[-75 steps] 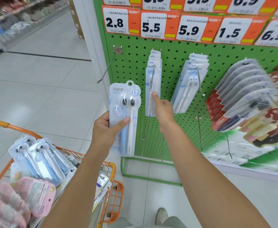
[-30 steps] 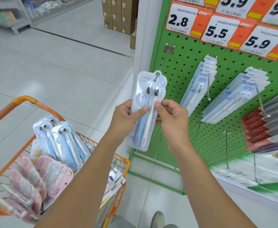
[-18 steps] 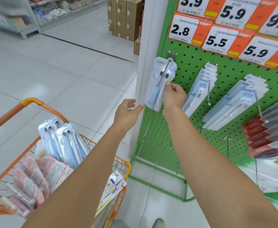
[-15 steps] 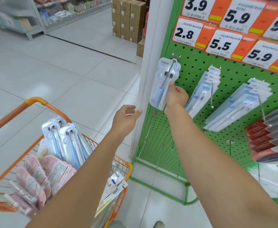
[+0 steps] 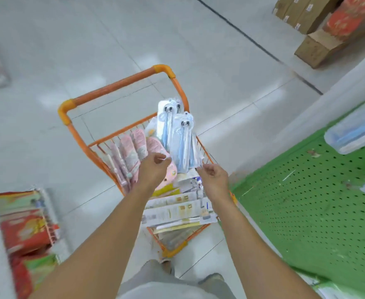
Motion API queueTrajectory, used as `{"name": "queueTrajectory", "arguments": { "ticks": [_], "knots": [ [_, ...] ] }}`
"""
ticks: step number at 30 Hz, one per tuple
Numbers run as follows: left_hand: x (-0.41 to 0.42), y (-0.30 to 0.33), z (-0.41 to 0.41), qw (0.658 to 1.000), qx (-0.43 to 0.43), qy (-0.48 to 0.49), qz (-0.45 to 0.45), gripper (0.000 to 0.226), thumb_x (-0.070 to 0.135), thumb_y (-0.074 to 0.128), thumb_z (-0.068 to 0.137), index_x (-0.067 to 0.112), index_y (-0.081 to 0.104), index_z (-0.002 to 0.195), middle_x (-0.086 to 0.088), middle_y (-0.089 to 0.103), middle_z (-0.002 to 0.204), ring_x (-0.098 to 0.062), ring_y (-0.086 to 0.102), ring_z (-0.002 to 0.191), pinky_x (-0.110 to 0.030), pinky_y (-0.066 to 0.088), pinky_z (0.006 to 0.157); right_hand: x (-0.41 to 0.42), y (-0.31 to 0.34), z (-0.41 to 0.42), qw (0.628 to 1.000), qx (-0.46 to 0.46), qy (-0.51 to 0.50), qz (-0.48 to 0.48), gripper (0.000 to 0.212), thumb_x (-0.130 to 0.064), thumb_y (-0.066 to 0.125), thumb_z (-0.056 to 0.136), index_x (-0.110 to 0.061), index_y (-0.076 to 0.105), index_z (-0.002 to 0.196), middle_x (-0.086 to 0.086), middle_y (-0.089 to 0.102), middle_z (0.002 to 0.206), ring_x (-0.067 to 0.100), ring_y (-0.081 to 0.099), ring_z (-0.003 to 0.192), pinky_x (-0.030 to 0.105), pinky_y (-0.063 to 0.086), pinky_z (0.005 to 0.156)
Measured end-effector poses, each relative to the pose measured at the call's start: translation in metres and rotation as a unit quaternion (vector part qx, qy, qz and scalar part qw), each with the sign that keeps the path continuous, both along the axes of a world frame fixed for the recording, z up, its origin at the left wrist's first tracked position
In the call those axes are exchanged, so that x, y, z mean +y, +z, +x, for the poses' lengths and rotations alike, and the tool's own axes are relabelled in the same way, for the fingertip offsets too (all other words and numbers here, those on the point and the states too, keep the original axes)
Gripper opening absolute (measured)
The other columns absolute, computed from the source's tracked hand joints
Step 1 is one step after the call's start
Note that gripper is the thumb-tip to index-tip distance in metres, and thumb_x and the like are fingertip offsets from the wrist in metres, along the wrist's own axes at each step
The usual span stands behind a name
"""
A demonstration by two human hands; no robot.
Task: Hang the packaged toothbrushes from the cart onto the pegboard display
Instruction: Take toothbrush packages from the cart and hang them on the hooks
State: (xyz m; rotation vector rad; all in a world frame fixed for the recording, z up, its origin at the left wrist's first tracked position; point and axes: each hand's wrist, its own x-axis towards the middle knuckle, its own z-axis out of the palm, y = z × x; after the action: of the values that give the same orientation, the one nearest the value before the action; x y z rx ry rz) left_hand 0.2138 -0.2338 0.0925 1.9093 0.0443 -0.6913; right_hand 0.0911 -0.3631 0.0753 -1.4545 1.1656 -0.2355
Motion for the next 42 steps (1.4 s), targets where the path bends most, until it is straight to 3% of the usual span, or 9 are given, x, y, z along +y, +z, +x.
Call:
{"name": "queueTrajectory", "arguments": {
  "ticks": [12,18,22,27,30,32,36,39,42],
  "knots": [
    [0.028,-0.023,0.031,0.998,0.052,0.003,-0.017,0.018,0.028,0.067,0.093,0.020,0.064,0.109,0.003,0.069,0.101,-0.023,0.069,0.099,-0.039,0.057,0.084,-0.027,-0.023,0.105,0.978,0.161,0.102,-0.089,0.070,-0.037,0.075,0.087,-0.004,0.047,0.142,0.011,0.056,0.136,0.030,0.058,0.120,0.040,0.051,0.096],
    [0.021,-0.025,0.026,0.998,0.057,0.011,-0.023,0.017,0.025,0.066,0.095,0.017,0.064,0.109,-0.002,0.070,0.106,-0.028,0.068,0.102,-0.031,0.054,0.072,-0.035,-0.035,0.129,0.976,0.166,0.096,-0.104,0.019,-0.019,0.072,0.088,-0.004,0.067,0.099,0.005,0.063,0.089,0.025,0.063,0.089,0.030,0.049,0.075],
    [0.011,-0.021,0.031,0.998,0.061,0.023,-0.012,0.010,0.027,0.066,0.095,0.023,0.064,0.103,0.001,0.068,0.102,-0.026,0.067,0.103,-0.041,0.058,0.081,-0.038,-0.045,0.131,0.980,0.144,0.109,-0.081,0.028,-0.026,0.075,0.087,0.001,0.067,0.085,0.016,0.061,0.079,0.031,0.058,0.072,0.031,0.050,0.073],
    [-0.002,-0.022,0.038,0.998,0.062,0.028,-0.007,0.013,0.028,0.067,0.093,0.021,0.065,0.104,-0.001,0.070,0.105,-0.024,0.068,0.102,-0.046,0.056,0.089,-0.044,-0.041,0.140,0.979,0.137,0.119,-0.092,0.050,-0.033,0.079,0.085,0.004,0.066,0.116,0.018,0.069,0.115,0.033,0.066,0.108,0.040,0.052,0.091],
    [-0.007,-0.025,0.040,0.998,0.059,0.034,0.001,0.013,0.026,0.068,0.092,0.020,0.066,0.104,-0.003,0.071,0.105,-0.026,0.068,0.102,-0.046,0.056,0.092,-0.043,-0.044,0.152,0.971,0.160,0.139,-0.108,0.036,-0.029,0.081,0.083,-0.005,0.059,0.068,0.011,0.059,0.066,0.033,0.059,0.063,0.032,0.045,0.051],
    [-0.009,-0.028,0.041,0.997,0.061,0.036,0.004,0.013,0.025,0.068,0.093,0.019,0.066,0.104,-0.003,0.070,0.102,-0.027,0.068,0.103,-0.045,0.055,0.091,-0.040,-0.047,0.155,0.970,0.174,0.138,-0.102,0.048,-0.025,0.083,0.080,-0.013,0.041,0.058,0.003,0.042,0.055,0.021,0.042,0.048,0.025,0.030,0.045],
    [-0.012,-0.032,0.045,0.996,0.059,0.060,-0.010,0.024,0.026,0.071,0.091,0.021,0.064,0.113,-0.001,0.067,0.108,-0.024,0.066,0.106,-0.044,0.057,0.091,-0.042,-0.042,0.156,0.985,0.079,0.141,-0.059,0.034,-0.017,0.082,0.080,-0.013,0.051,0.066,-0.001,0.047,0.061,0.014,0.043,0.053,0.022,0.039,0.054],
    [-0.018,-0.030,0.047,0.997,0.037,0.063,-0.024,0.059,0.036,0.076,0.087,0.023,0.049,0.137,0.006,0.057,0.126,-0.014,0.058,0.115,-0.029,0.053,0.083,-0.050,-0.015,0.147,0.986,-0.040,0.148,-0.059,0.013,-0.014,0.079,0.084,-0.009,0.068,0.081,-0.004,0.057,0.068,0.005,0.051,0.059,0.013,0.044,0.059],
    [-0.025,-0.028,0.053,0.995,0.058,0.006,-0.076,0.081,0.038,0.083,0.079,0.031,0.038,0.146,0.015,0.053,0.133,-0.002,0.053,0.120,-0.029,0.047,0.095,-0.059,0.002,0.134,0.978,-0.118,0.167,0.030,0.014,-0.016,0.076,0.089,-0.005,0.071,0.094,0.003,0.058,0.072,0.008,0.051,0.059,0.016,0.044,0.055]
  ]
}}
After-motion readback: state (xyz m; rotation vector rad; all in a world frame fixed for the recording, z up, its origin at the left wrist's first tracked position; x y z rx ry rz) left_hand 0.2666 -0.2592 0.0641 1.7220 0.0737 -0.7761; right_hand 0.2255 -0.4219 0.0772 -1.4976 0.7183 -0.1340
